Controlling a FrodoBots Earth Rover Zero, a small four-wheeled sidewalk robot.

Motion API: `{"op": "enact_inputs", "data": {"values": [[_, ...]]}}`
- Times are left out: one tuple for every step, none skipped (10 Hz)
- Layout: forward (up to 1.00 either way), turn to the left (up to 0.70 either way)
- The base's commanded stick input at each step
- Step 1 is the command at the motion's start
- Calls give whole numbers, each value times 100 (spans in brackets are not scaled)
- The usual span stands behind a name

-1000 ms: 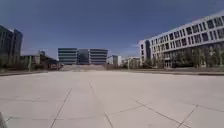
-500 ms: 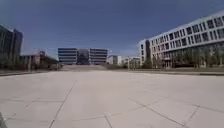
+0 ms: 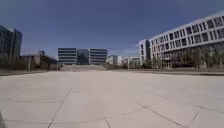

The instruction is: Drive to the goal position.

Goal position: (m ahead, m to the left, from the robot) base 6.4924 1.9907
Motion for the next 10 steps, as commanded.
{"op": "enact_inputs", "data": {"values": [[9, -5], [9, -5], [9, -5], [9, -5], [9, -5], [9, -5], [9, -5], [10, -5], [9, -5], [9, -5]]}}
